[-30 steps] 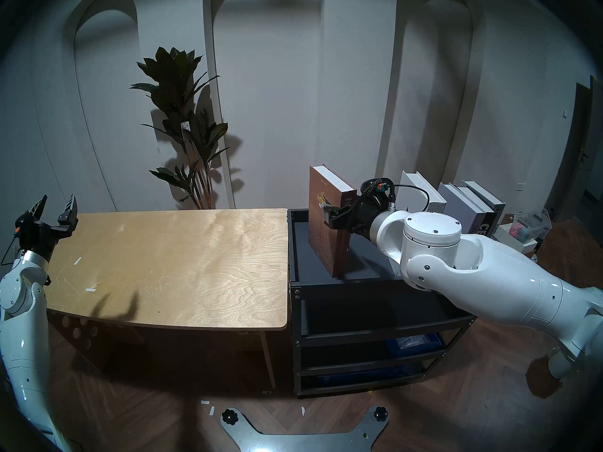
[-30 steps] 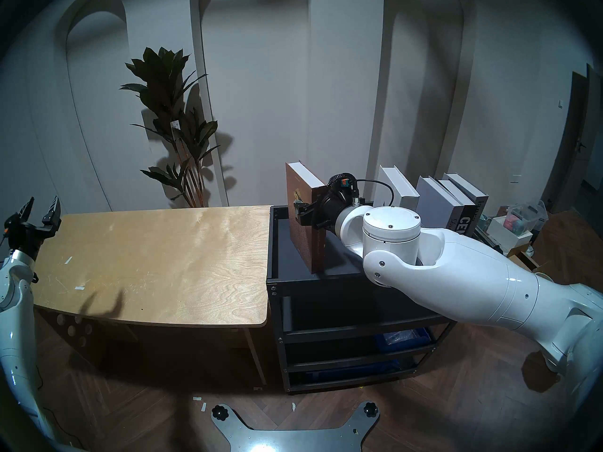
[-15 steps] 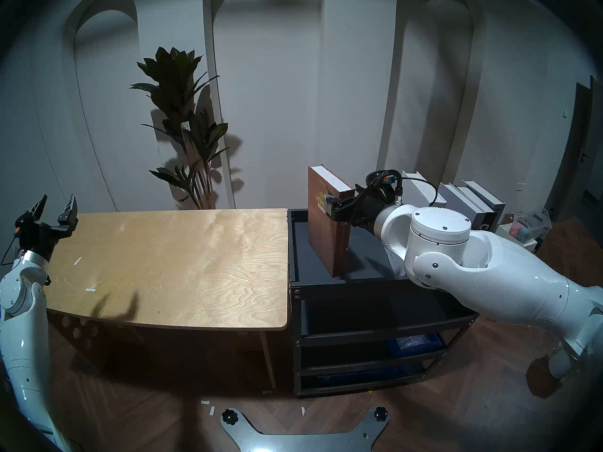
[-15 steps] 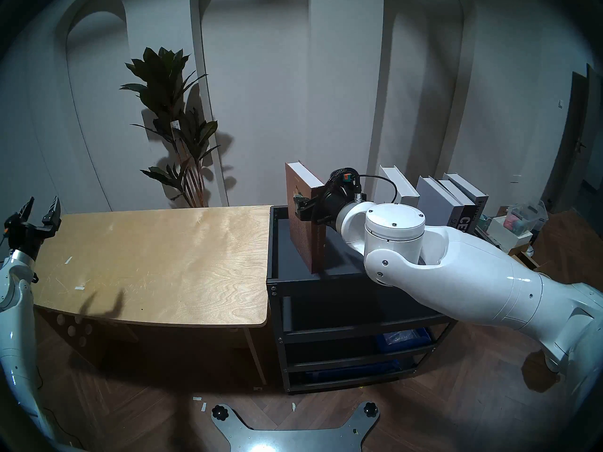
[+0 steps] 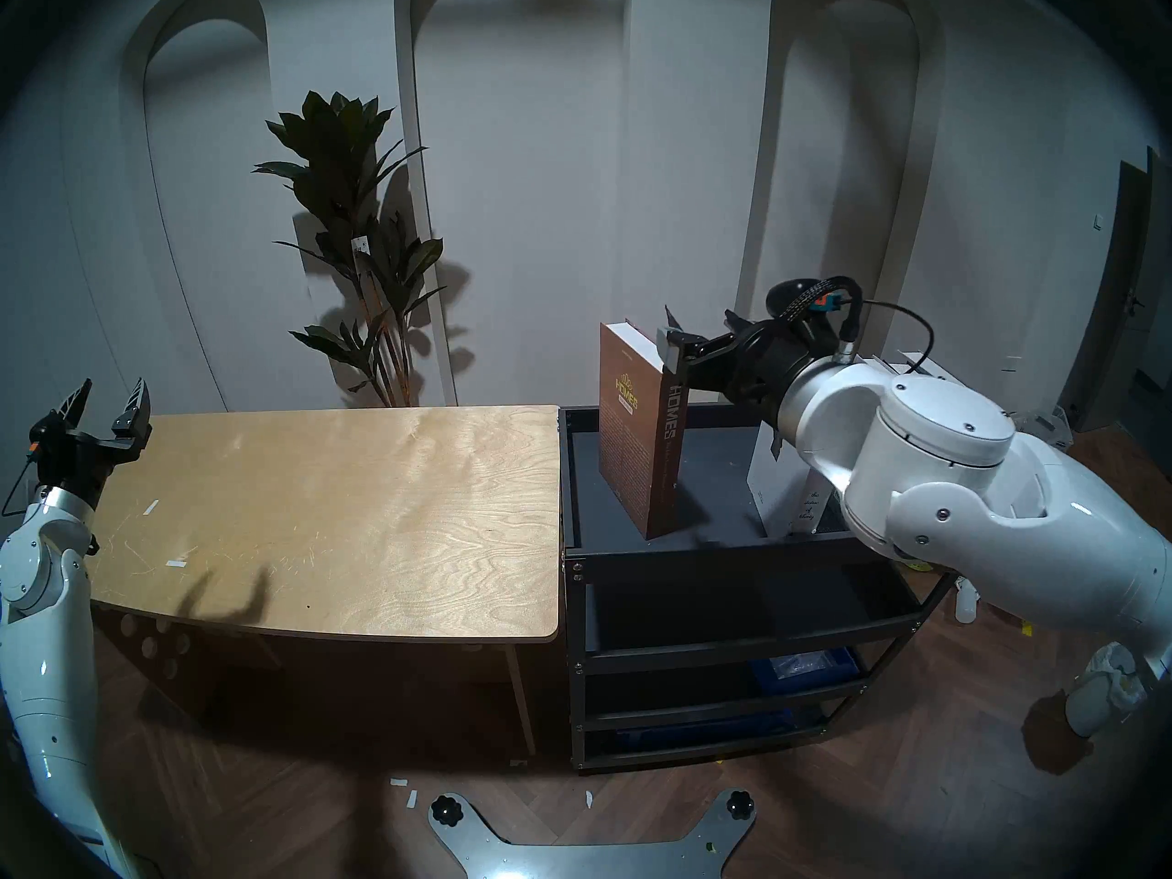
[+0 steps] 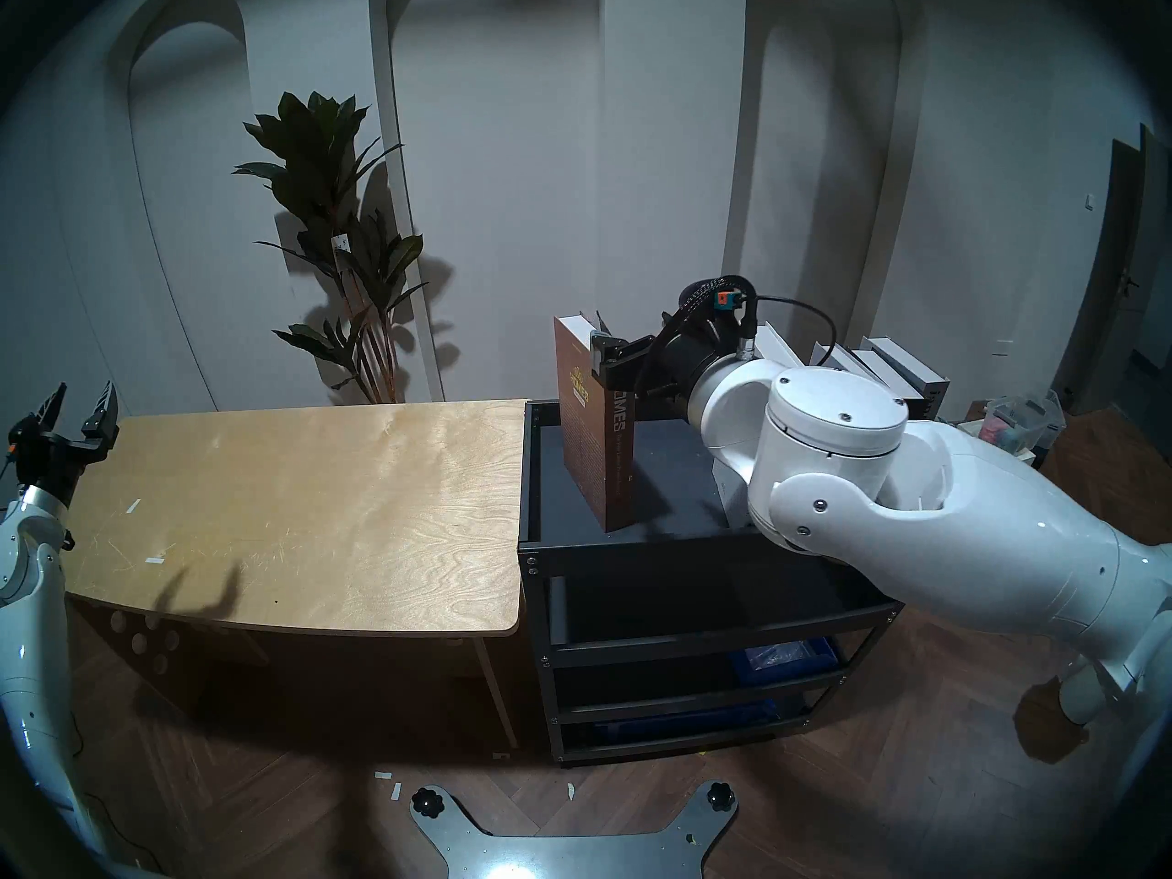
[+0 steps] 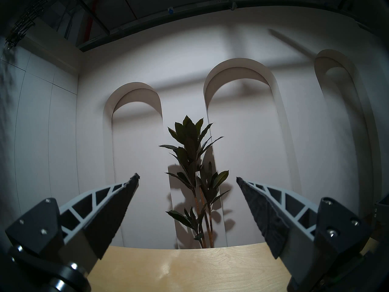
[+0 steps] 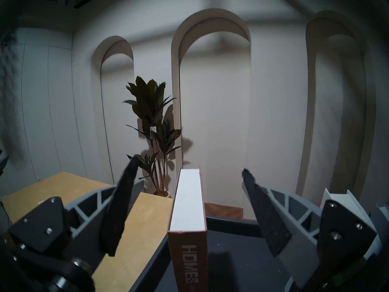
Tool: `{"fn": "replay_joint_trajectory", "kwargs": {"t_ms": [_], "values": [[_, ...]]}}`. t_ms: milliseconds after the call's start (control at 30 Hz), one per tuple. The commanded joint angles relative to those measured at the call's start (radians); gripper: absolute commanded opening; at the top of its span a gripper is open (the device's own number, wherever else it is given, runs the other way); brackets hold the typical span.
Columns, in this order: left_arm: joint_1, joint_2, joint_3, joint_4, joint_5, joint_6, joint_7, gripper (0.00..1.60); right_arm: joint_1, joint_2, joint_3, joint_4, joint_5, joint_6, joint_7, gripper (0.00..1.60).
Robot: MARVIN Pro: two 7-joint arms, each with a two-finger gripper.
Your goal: Move the books from the display table onto the shelf, standing them upright with spines facing out and tallest at one end
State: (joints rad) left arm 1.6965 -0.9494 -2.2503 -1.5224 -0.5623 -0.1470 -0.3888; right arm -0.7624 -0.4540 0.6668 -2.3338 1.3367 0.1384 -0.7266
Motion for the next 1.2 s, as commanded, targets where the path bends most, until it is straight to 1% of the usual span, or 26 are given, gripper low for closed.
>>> {"fn": "replay_joint_trajectory", "kwargs": {"t_ms": [0,100,133,167,200,233,300,367,433,567,800,1167], "values": [[-0.012,0.012,-0.008,-0.014,-0.001,-0.007,0.0,1.6,0.009,0.115,0.101,-0.107,0.04,-0.079,-0.034,1.6],[-0.012,0.012,-0.008,-0.014,-0.001,-0.006,0.0,1.6,0.008,0.149,0.137,-0.11,0.066,-0.116,-0.044,1.6],[-0.012,0.012,-0.008,-0.014,-0.001,-0.006,0.0,1.6,0.005,0.169,0.149,-0.11,0.081,-0.133,-0.048,1.6],[-0.012,0.012,-0.008,-0.014,-0.001,-0.006,0.0,1.6,-0.002,0.164,0.161,-0.11,0.083,-0.138,-0.062,1.6],[-0.012,0.012,-0.008,-0.014,-0.001,-0.006,0.0,1.6,-0.005,0.191,0.165,-0.11,0.092,-0.156,-0.059,1.6],[-0.012,0.012,-0.008,-0.014,-0.001,-0.006,0.0,1.6,-0.012,0.2,0.174,-0.11,0.106,-0.167,-0.065,1.6],[-0.012,0.012,-0.008,-0.014,-0.001,-0.006,0.0,1.6,-0.026,0.217,0.182,-0.11,0.118,-0.181,-0.074,1.6],[-0.012,0.012,-0.008,-0.014,-0.001,-0.006,0.0,1.6,-0.042,0.247,0.181,-0.11,0.131,-0.194,-0.082,1.6],[-0.012,0.012,-0.008,-0.014,-0.001,-0.006,0.0,1.6,-0.063,0.261,0.182,-0.11,0.142,-0.206,-0.103,1.6],[-0.012,0.011,-0.008,-0.013,-0.001,-0.005,0.0,1.6,-0.086,0.282,0.186,-0.11,0.14,-0.224,-0.147,1.6],[-0.011,0.011,-0.007,-0.012,-0.001,-0.005,0.0,1.6,-0.094,0.308,0.213,-0.11,0.148,-0.266,-0.211,1.6],[-0.01,0.01,-0.006,-0.01,-0.001,-0.004,-0.001,1.6,-0.122,0.33,0.209,-0.11,0.139,-0.3,-0.243,1.6]]}}
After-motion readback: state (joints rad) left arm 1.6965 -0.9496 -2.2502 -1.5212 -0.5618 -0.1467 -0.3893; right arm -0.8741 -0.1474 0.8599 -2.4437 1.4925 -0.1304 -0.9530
